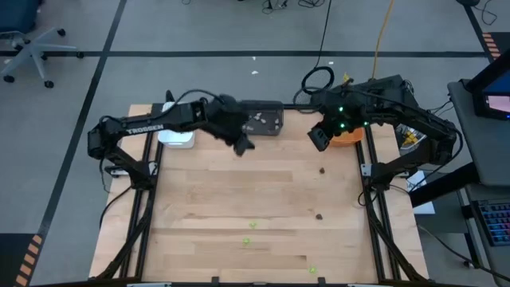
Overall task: Sort Halloween decoration
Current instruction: Put the black toy skull into the white bin
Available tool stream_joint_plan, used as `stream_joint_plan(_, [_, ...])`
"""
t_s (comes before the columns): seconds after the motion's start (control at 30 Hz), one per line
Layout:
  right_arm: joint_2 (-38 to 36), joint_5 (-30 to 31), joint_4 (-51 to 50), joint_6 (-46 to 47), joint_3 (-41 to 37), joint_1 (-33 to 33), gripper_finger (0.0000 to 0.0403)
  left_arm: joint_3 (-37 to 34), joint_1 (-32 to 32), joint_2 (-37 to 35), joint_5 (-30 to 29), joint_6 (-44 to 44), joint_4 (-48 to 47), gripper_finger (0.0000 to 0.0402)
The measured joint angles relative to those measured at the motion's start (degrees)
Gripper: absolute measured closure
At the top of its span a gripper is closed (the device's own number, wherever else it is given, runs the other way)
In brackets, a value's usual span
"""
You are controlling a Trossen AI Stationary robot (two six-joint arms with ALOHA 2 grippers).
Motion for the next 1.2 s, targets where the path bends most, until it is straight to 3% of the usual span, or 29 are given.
stream_joint_plan(0.17, [0.0,1.1,-1.7,3.2,-2.6,3.2,0.03,0.0,-6.4,-0.4,-6.8,3.8,-7.9,0.038])
stream_joint_plan(0.37, [0.0,0.8,-6.7,8.5,-7.9,9.4,0.03,0.0,-11.6,-0.4,-10.4,4.0,-11.9,0.038])
stream_joint_plan(0.6, [-0.8,-6.3,-8.1,15.8,-19.5,16.8,0.0298,0.0,-14.2,-0.3,-12.0,4.0,-16.8,0.038])
stream_joint_plan(0.73, [-2.8,-10.5,-0.2,19.2,-29.9,19.8,0.028,0.0,-15.0,-0.7,-13.1,4.6,-22.2,0.038])
stream_joint_plan(0.93, [-6.2,-11.5,16.7,28.4,-45.4,23.6,0.0234,-0.1,-16.6,-0.8,-16.3,7.4,-27.4,0.038])
stream_joint_plan(1.2, [-6.3,-12.3,29.5,36.6,-55.7,28.2,0.0172,-0.1,-17.6,-0.8,-18.0,8.6,-27.8,0.038])
